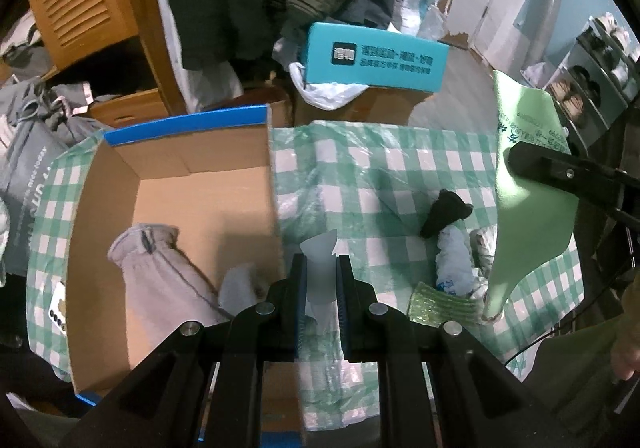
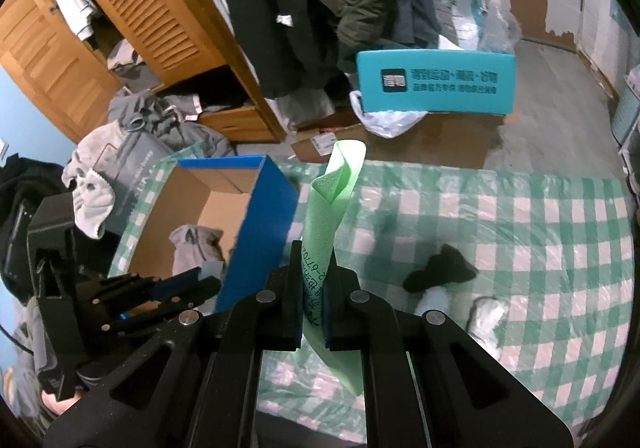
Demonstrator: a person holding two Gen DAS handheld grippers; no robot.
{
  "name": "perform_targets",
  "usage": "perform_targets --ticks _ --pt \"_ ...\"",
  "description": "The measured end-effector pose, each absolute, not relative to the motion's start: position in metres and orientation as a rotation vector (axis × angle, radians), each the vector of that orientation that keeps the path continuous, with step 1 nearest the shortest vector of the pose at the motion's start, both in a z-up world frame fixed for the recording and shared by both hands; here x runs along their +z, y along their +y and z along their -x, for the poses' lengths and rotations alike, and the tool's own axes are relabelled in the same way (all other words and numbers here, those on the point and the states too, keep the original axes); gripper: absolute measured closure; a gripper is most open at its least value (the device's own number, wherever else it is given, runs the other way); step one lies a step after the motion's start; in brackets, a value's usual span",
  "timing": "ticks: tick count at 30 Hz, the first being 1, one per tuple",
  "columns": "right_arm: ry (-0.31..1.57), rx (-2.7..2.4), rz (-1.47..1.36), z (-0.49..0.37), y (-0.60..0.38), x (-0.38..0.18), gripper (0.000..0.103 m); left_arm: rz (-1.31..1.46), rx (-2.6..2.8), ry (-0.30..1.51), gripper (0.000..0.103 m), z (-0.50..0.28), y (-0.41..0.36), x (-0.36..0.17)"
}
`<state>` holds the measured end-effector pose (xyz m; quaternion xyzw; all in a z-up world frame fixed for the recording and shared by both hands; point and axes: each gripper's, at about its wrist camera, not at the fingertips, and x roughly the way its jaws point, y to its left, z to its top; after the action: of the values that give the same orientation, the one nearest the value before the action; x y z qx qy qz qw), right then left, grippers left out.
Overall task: Organize soft objects
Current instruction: 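Carry the light-green bag toward the cardboard box with the right gripper, then lower the light-green bag into the box and open the right gripper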
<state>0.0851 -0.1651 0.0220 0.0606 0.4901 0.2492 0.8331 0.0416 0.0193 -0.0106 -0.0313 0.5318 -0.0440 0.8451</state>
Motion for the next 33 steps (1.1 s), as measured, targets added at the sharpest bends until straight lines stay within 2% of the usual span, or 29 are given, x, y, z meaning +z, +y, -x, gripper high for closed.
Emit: perform_targets --ticks 33 --pt "1.050 0.732 -0.066 -0.085 -0.011 0.044 0.096 0.205 0.072 1.085 0.089 -0.023 0.141 -0.004"
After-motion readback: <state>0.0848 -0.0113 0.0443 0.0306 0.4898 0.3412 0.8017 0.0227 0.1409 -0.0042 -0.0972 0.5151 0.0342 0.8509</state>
